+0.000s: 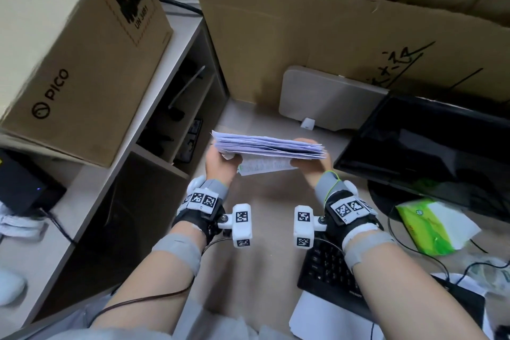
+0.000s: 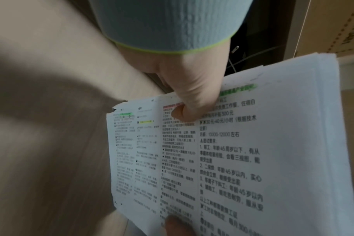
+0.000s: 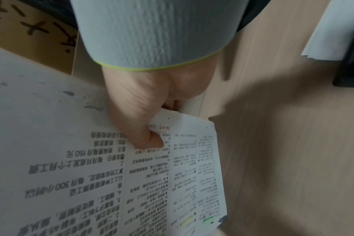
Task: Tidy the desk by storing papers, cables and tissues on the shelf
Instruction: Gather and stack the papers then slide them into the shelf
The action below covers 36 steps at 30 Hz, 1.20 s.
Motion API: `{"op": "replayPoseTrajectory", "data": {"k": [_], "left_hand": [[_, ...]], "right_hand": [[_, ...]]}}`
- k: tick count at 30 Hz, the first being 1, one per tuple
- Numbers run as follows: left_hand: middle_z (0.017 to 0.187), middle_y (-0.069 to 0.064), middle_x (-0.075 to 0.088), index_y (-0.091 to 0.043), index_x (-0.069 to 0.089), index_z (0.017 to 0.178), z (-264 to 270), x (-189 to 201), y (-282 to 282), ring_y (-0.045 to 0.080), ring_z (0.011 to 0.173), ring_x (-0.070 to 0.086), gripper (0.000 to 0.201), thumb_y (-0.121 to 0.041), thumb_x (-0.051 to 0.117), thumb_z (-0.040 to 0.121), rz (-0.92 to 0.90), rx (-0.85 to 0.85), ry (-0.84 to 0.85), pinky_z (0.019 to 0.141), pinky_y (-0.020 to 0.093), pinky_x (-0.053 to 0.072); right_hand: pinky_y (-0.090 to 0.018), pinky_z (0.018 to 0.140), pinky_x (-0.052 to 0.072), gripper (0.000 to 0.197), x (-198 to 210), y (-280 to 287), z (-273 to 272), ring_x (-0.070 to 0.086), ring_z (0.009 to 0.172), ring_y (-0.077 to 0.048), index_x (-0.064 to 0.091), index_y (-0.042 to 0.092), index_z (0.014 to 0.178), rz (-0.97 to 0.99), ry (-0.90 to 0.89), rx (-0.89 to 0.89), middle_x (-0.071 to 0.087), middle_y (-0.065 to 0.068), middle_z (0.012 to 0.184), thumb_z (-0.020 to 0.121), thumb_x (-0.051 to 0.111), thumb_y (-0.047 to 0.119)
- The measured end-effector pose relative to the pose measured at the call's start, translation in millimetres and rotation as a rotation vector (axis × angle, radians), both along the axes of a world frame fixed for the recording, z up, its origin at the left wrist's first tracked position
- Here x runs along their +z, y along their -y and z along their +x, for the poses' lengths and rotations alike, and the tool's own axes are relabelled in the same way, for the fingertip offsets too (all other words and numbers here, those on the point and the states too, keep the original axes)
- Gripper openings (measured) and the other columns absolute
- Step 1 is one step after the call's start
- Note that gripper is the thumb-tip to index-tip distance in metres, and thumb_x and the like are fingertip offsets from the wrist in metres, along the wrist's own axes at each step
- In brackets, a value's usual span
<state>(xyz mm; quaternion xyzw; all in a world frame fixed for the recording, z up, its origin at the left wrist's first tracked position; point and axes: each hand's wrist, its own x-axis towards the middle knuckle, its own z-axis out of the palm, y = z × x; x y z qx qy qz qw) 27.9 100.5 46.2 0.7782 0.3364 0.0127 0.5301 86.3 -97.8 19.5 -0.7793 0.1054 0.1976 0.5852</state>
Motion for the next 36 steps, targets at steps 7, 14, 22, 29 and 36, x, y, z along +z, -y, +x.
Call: {"op": "replayPoseTrajectory", "data": {"k": [7,14,22,29,36], "left_hand": [[0.102,0.01,0.071,-0.008,0.066,0.11,-2.1,-12.5,7.3,0.029,0.098,0.067,0.043,-0.027,0.075,0.073,-0.056,0.014,-0.132,0.083,0.04,0.054],[0.092,0.01,0.071,-0.006,0.068,0.098,-11.1,-19.9,11.3,0.026,0.089,0.067,0.031,-0.015,0.079,0.07,-0.095,0.014,-0.168,0.082,0.041,0.056],[0.082,0.0,0.073,-0.015,0.068,0.085,-34.3,9.8,33.2,0.016,0.071,0.07,0.02,-0.014,0.084,0.073,-0.36,0.186,-0.066,0.062,0.024,0.054],[0.108,0.012,0.073,-0.006,0.067,0.11,-91.9,8.1,69.7,0.024,0.089,0.072,0.03,-0.007,0.076,0.082,-0.579,-0.067,-0.229,0.084,0.04,0.056],[0.099,0.006,0.074,-0.002,0.066,0.117,-147.9,-13.2,112.4,0.021,0.09,0.072,0.034,-0.015,0.071,0.087,-0.425,-0.165,-0.314,0.079,0.033,0.056]], "right_hand": [[-0.006,0.061,0.04,0.031,-17.8,2.9,8.0,0.062,0.087,-0.018,0.065,0.008,0.105,-0.143,-0.117,0.025,0.063,0.004,0.088,0.076,0.076,0.008],[-0.031,0.082,0.046,0.047,-21.5,14.3,-5.0,0.063,0.092,-0.019,0.065,0.009,0.111,-0.122,-0.205,0.015,0.068,-0.003,0.101,0.068,0.083,0.016],[-0.031,0.085,0.053,0.026,22.4,35.0,-31.1,0.066,0.09,-0.02,0.071,0.008,0.104,0.039,-0.166,0.018,0.07,-0.005,0.101,0.08,0.078,0.014],[-0.048,0.09,0.055,0.017,18.5,76.0,-82.7,0.071,0.094,-0.03,0.071,0.015,0.097,0.2,-0.229,-0.084,0.074,-0.01,0.101,0.081,0.077,0.016],[-0.036,0.09,0.054,0.043,12.1,125.8,-152.3,0.069,0.098,-0.024,0.068,0.01,0.117,0.067,-0.26,-0.046,0.071,-0.003,0.109,0.082,0.076,0.032]]}}
